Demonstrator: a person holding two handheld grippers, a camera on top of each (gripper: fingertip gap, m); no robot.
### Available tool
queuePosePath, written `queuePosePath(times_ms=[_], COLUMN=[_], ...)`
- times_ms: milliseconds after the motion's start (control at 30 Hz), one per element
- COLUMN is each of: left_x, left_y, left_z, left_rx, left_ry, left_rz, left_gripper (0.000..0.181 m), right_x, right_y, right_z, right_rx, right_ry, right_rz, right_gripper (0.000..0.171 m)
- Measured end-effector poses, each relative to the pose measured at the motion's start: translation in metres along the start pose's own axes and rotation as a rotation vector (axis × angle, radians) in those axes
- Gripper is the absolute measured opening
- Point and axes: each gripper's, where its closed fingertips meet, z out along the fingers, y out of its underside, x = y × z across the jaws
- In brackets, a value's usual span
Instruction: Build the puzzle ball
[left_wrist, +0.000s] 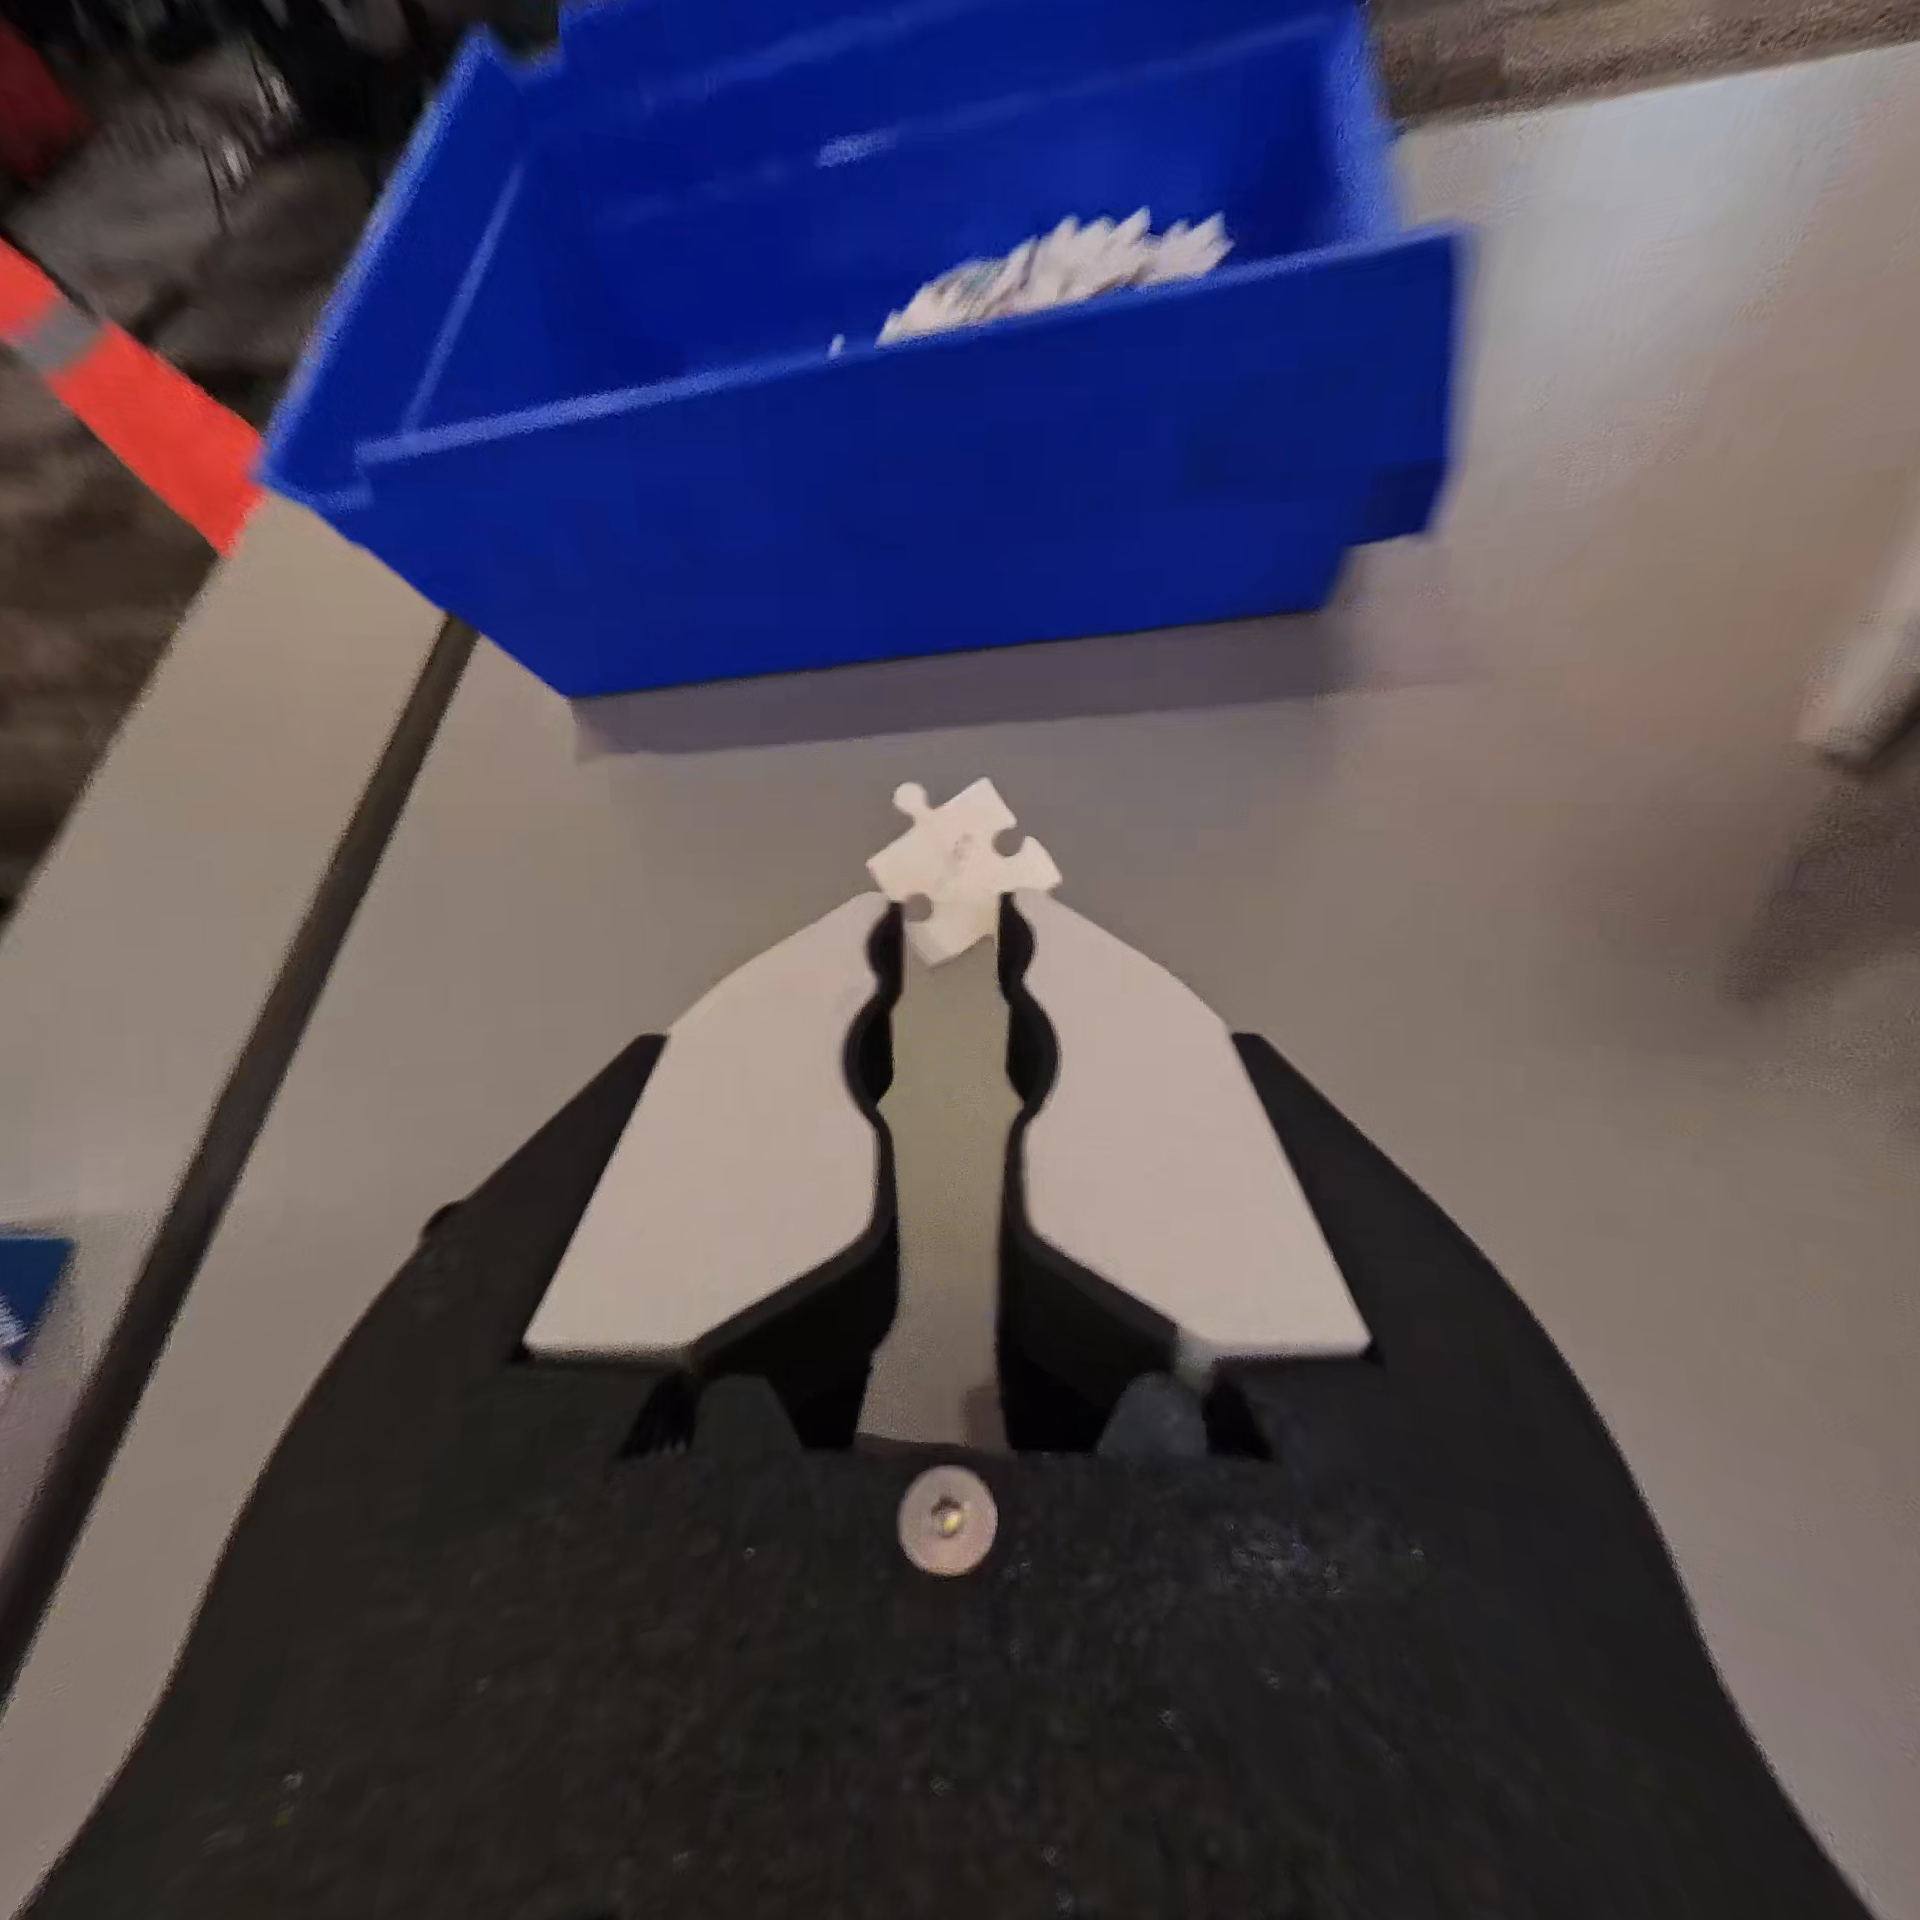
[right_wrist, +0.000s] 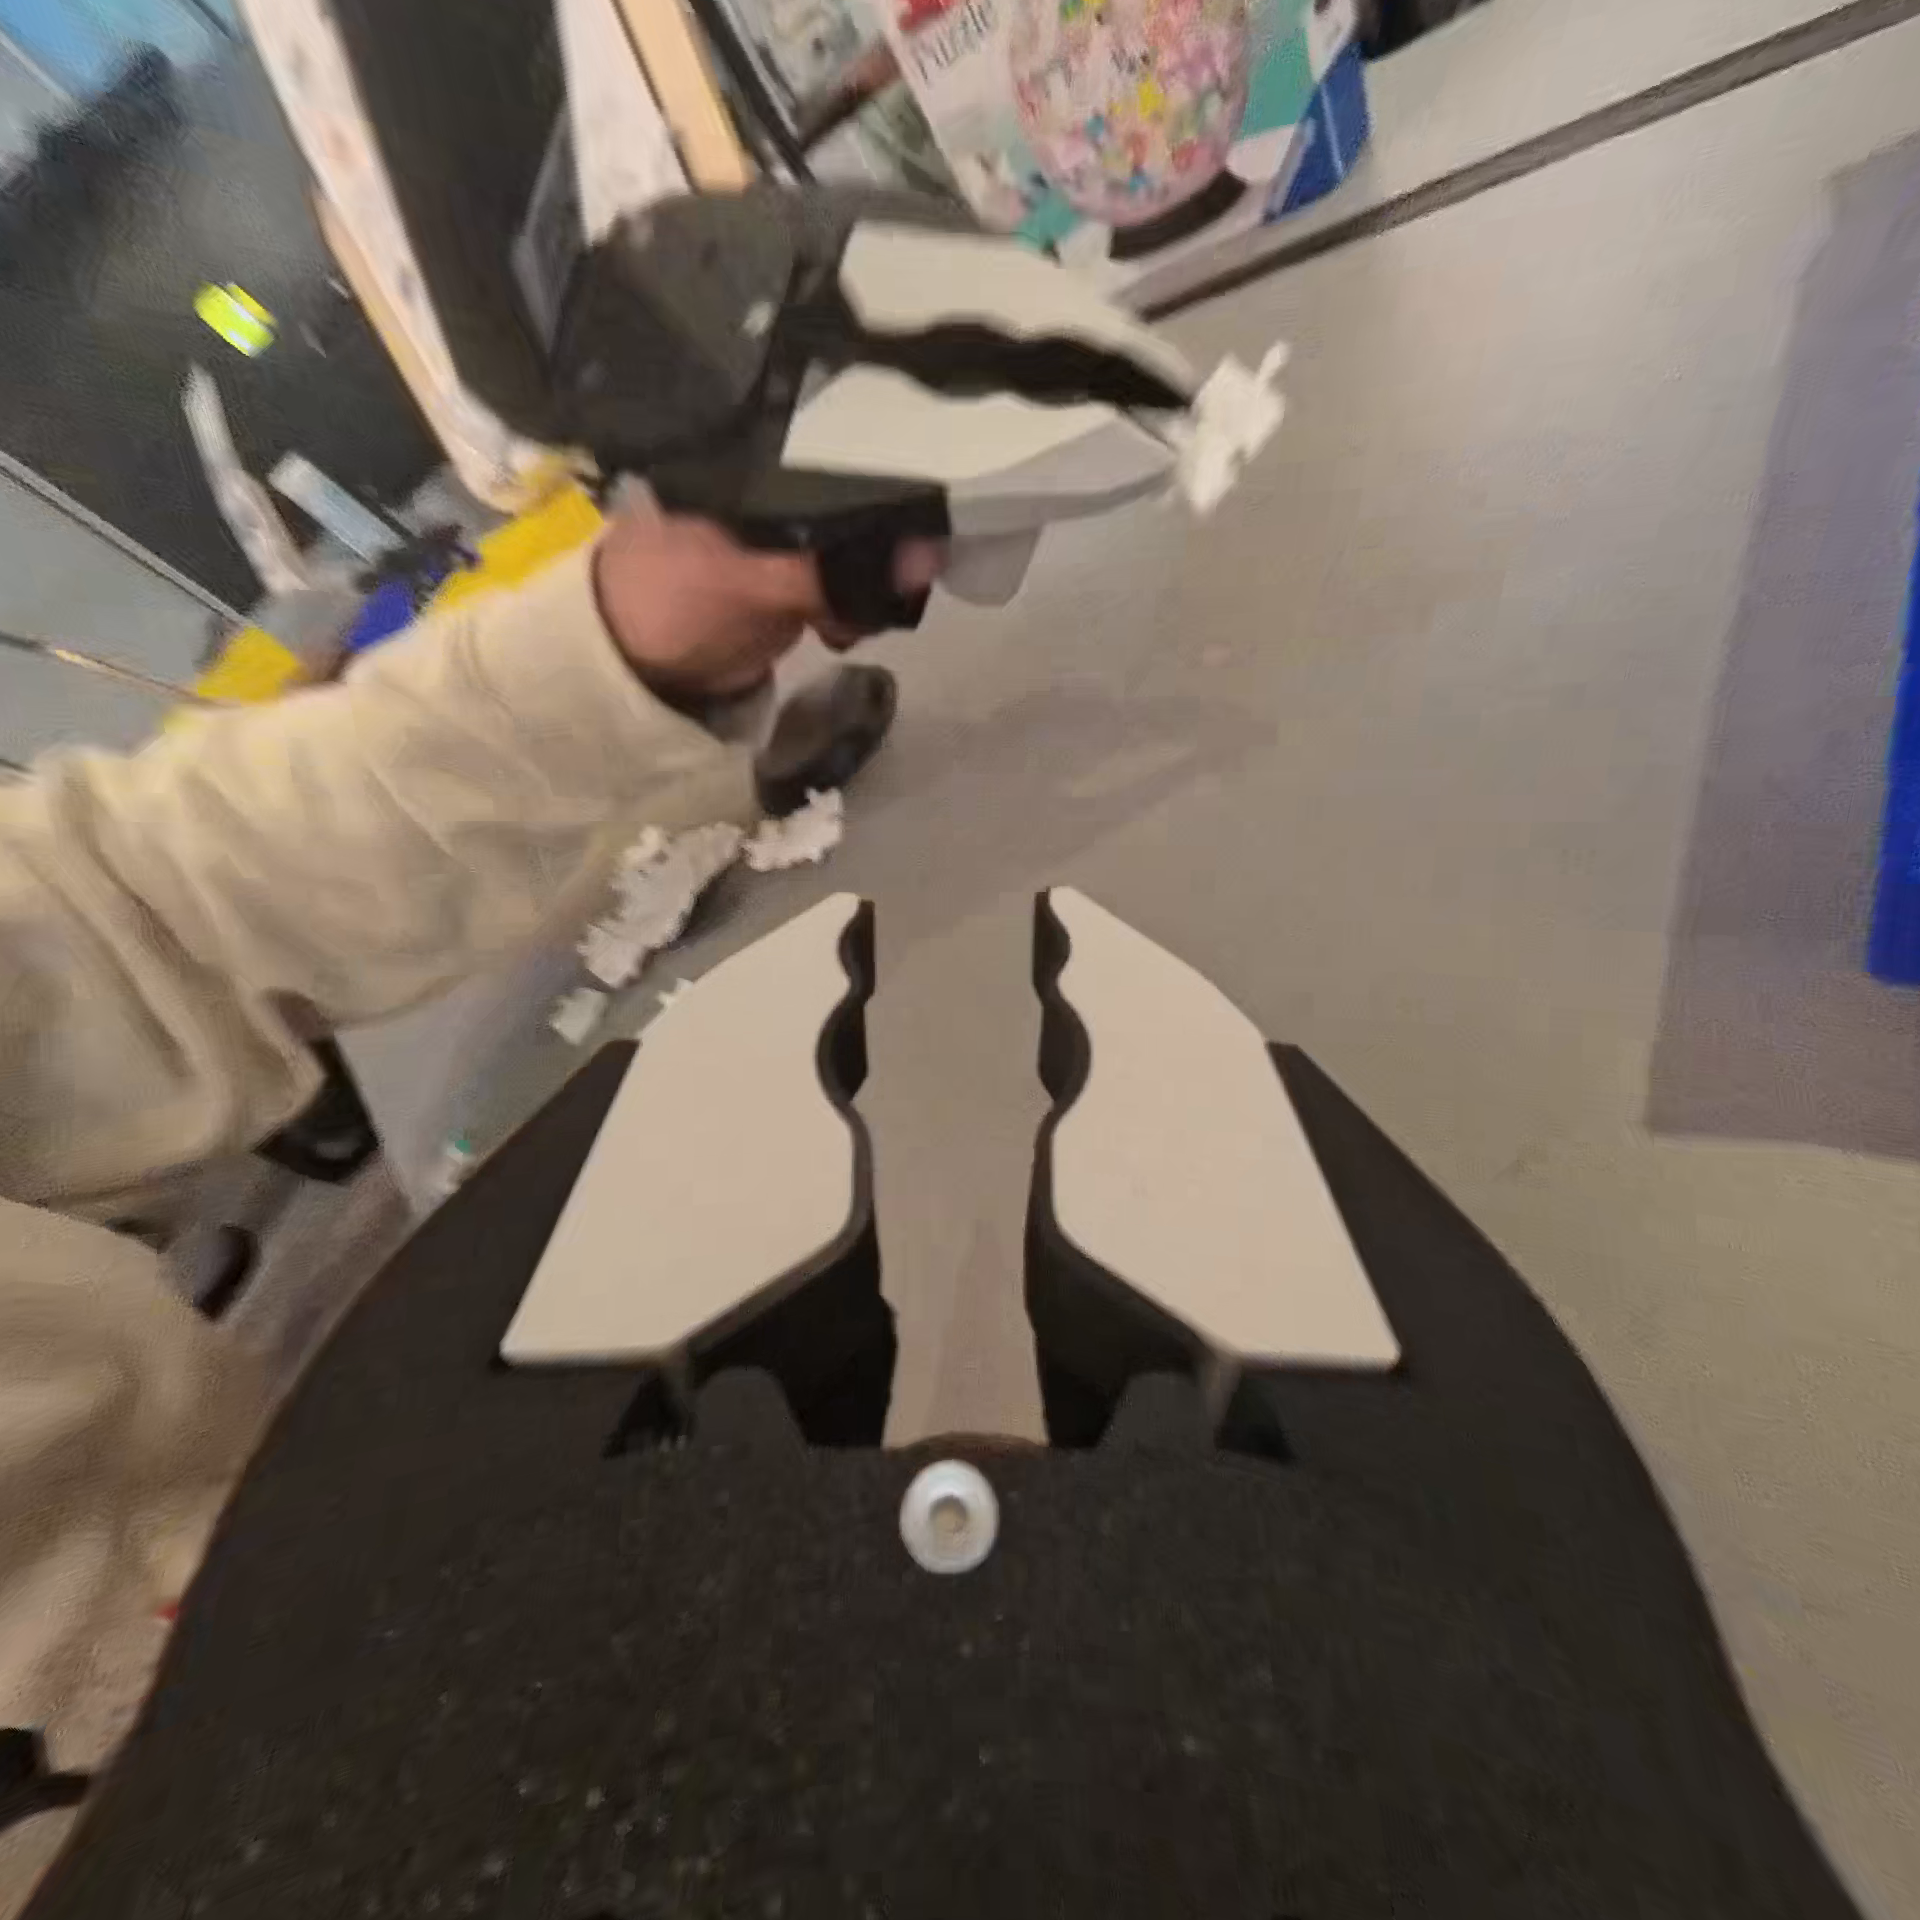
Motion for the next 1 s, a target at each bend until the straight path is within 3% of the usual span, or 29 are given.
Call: queuePosePath(times_ms=[33, 133, 200, 267, 333, 367, 467, 633, 833, 900, 1000], left_x=[0.01, 0.038, 0.049, 0.06, 0.073, 0.081, 0.113, 0.143, 0.159, 0.161, 0.164], left_y=[-0.007, -0.02, -0.009, 0.008, 0.027, 0.036, 0.06, 0.1, 0.121, 0.127, 0.136], left_z=[-0.022, -0.078, -0.098, -0.113, -0.128, -0.137, -0.163, -0.206, -0.254, -0.267, -0.281], left_rx=[0.041, 0.121, 0.079, 0.039, -0.001, -0.005, -0.014, -0.083, -0.08, -0.051, -0.013], left_ry=[-0.008, -0.02, -0.026, -0.011, -0.001, 0.001, 0.031, -0.086, -0.202, -0.228, -0.262], left_rz=[0.032, 0.079, 0.061, -0.011, -0.096, -0.146, -0.255, -0.246, -0.313, -0.373, -0.46], left_gripper=[0.0, 0.0, 0.0, 0.0, 0.001, 0.01, 0.022, 0.026, 0.026, 0.026, 0.026], right_x=[-0.008, -0.024, -0.008, 0.011, -0.014, -0.029, -0.07, -0.113, -0.114, -0.113, -0.119], right_y=[-0.013, -0.039, -0.026, -0.025, 0.003, 0.02, 0.077, 0.158, 0.172, 0.171, 0.174], right_z=[0.004, 0.028, 0.047, 0.047, 0.039, 0.034, 0.025, 0.031, 0.049, 0.052, 0.055], right_rx=[0.028, 0.015, -0.185, -0.214, -0.343, -0.394, -0.451, -0.572, -0.64, -0.646, -0.652], right_ry=[-0.083, -0.222, -0.12, -0.009, -0.137, -0.178, -0.225, -0.228, -0.198, -0.182, -0.196], right_rz=[0.061, 0.165, 0.058, -0.063, -0.122, -0.154, -0.362, -0.707, -0.758, -0.801, -0.801], right_gripper=[0.031, 0.042, 0.032, 0.026, 0.036, 0.039, 0.043, 0.04, 0.043, 0.027, 0.024])
